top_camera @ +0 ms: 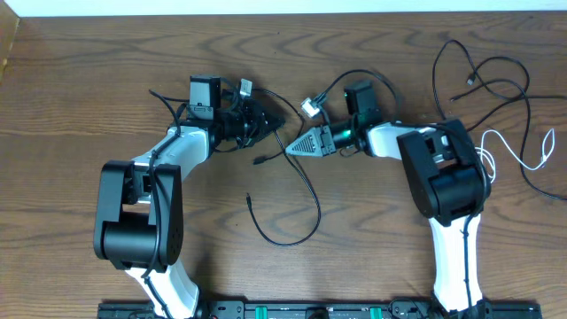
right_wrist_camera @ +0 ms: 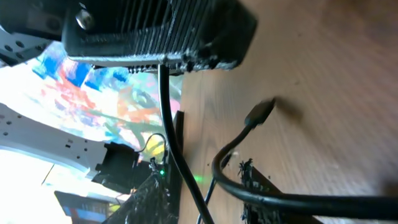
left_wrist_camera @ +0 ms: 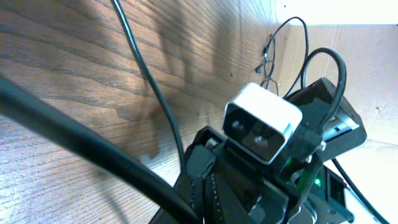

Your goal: Untangle cables

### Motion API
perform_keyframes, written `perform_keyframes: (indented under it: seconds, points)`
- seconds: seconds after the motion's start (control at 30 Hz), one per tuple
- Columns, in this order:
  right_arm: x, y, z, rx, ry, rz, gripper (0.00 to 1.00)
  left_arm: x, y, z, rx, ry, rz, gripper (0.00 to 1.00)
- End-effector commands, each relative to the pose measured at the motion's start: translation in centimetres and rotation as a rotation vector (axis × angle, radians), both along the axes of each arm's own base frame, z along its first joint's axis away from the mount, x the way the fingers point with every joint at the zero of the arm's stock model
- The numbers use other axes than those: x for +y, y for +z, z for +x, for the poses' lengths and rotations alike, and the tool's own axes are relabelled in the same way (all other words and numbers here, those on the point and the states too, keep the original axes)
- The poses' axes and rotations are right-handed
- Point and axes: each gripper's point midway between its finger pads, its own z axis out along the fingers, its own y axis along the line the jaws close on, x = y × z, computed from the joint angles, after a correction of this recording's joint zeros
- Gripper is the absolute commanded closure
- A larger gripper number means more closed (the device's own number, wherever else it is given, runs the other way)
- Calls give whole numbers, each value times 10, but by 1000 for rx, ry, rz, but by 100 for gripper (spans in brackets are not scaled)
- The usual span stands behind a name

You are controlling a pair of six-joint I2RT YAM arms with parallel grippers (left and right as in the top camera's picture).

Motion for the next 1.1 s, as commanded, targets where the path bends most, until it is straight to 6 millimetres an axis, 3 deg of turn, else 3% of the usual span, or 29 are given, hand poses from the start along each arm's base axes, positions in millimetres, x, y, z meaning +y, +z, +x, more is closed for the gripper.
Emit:
perform_keyframes:
  seconds: [0.0, 0.3, 1.07]
  points:
    - [6, -6, -13, 13, 44, 16, 62, 0, -1, 1, 11, 0, -5, 92]
    - [17, -1, -6, -9, 25, 7, 61, 0, -1, 1, 15, 0, -4, 92]
    - [36, -58, 48, 219, -434, -359, 62, 6, -12, 0, 46, 31, 44, 92]
